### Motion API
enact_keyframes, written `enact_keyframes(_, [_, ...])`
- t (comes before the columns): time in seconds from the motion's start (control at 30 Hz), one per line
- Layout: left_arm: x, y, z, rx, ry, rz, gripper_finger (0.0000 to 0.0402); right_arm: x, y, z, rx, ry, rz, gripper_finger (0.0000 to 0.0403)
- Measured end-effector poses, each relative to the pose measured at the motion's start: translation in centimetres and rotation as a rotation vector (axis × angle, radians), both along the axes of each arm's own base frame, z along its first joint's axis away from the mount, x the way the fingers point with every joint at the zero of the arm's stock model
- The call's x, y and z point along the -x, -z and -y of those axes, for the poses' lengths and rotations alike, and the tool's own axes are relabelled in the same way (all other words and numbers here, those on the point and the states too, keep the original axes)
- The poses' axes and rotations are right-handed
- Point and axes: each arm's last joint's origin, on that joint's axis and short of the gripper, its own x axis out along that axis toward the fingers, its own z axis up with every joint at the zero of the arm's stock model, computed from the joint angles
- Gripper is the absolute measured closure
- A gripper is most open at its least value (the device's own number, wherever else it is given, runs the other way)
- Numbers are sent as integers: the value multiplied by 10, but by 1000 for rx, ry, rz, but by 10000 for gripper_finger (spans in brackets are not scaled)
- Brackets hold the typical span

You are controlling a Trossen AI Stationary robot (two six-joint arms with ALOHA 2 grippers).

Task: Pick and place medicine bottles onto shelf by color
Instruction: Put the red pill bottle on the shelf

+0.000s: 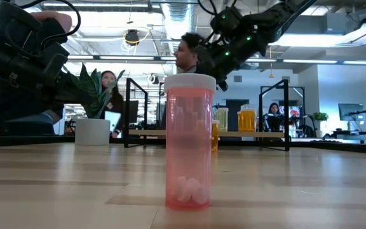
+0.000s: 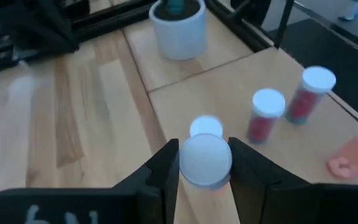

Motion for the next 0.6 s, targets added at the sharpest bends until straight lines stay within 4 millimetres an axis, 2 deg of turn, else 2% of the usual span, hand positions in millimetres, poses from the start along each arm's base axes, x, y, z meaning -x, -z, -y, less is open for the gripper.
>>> enact_keyframes(0.37, [0, 0, 0, 0, -1, -1, 388, -10, 11, 30, -87, 110, -26, 268])
enact_keyframes(0.6, [0, 0, 0, 0, 0, 0, 388, -8, 21, 44, -114, 163, -60, 272])
